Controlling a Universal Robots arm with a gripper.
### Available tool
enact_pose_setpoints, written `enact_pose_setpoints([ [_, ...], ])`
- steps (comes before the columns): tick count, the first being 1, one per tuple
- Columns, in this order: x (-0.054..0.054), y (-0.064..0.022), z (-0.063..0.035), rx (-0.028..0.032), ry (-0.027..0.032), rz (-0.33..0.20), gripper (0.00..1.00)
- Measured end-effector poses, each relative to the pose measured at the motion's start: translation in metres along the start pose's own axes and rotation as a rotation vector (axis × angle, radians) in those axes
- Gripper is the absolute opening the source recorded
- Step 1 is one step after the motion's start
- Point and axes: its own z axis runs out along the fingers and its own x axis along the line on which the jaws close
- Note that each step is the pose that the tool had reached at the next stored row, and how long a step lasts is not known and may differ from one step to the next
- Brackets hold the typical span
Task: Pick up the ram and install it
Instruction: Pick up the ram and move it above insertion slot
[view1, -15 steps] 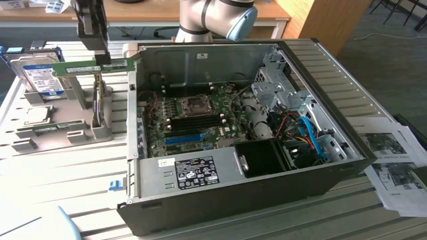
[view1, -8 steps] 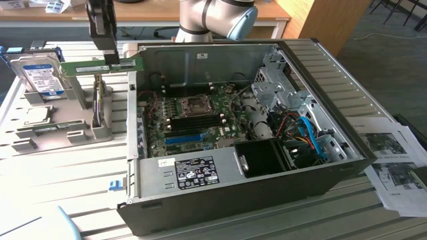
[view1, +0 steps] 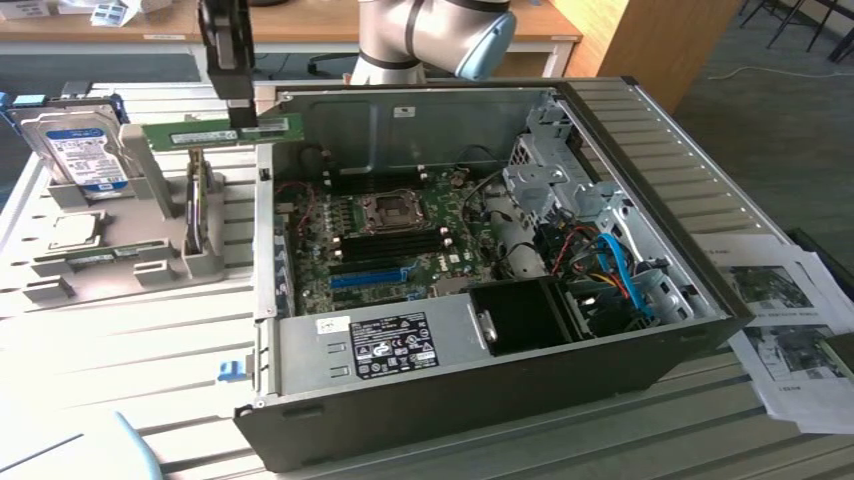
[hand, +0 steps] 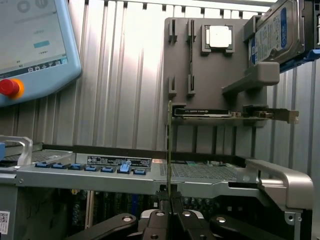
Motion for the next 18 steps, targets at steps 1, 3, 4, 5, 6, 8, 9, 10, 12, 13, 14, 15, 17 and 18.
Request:
enact_pose_setpoints([
  [1, 0.0, -0.002, -0.0001, 0.0, 0.0, 0.0, 0.11],
  [3, 0.0, -0.0055, -0.0002, 0.0, 0.0, 0.0, 0.11],
  [4, 0.0, -0.0072, -0.0003, 0.0, 0.0, 0.0, 0.11],
  [5, 0.0, -0.009, -0.0003, 0.0, 0.0, 0.0, 0.11],
  [6, 0.0, -0.0107, -0.0004, 0.0, -0.0001, 0.0, 0.11],
  [8, 0.001, -0.0143, -0.0005, 0.0001, 0.0, 0.0, 0.11],
  [9, 0.001, -0.0159, -0.0005, 0.0001, -0.0001, 0.0, 0.11],
  [10, 0.001, -0.0176, -0.0006, 0.0, 0.0, 0.0, 0.11],
  [12, 0.001, -0.0208, -0.0007, 0.0, 0.0, 0.0, 0.11],
  [13, 0.001, -0.0224, -0.0008, 0.0, -0.0001, 0.0, 0.11],
  [14, 0.001, -0.0242, -0.0009, 0.0, 0.0, 0.0, 0.11],
  [15, 0.001, -0.0259, -0.0009, 0.0, 0.0, 0.0, 0.11],
  [17, 0.001, -0.0292, -0.0011, 0.0, 0.0, 0.0, 0.11],
  [18, 0.001, -0.0308, -0.0011, 0.0, 0.0, 0.0, 0.11],
])
